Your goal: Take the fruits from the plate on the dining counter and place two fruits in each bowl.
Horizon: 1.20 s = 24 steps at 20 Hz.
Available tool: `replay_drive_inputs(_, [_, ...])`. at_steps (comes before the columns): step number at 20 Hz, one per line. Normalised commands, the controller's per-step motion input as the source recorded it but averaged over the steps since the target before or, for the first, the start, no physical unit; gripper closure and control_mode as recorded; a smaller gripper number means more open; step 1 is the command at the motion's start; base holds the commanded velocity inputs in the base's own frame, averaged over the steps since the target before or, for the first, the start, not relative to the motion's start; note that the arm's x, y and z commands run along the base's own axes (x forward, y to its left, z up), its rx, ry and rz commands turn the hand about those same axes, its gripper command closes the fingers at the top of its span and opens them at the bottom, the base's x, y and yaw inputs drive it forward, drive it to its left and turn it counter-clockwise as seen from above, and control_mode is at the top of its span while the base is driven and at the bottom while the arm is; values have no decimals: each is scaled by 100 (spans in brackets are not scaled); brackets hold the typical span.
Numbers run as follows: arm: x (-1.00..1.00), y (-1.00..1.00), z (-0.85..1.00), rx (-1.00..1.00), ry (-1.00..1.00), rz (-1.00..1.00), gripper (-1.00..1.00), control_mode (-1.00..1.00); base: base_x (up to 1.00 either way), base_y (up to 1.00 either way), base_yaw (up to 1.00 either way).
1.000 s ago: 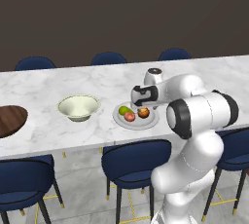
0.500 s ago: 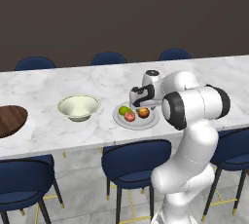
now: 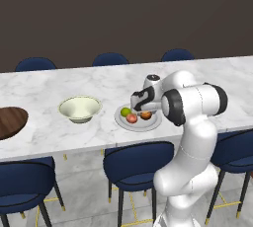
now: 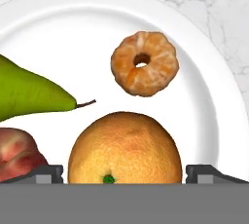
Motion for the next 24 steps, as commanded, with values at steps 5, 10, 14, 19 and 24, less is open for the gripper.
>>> replay_drive_inputs(5, [3,0,-2,0,0,0,100,-100,0,0,0])
replay_drive_inputs(10, [-1,0,-1,0,0,0,100,-100,0,0,0])
replay_drive_inputs(14, [0,20,27,3,0,2,100,-100,0,0,0])
replay_drive_inputs(19, [-7,33,78,6,-5,7,100,-100,0,0,0])
replay_drive_inputs(24, [-12,36,86,4,-12,8,100,-100,0,0,0])
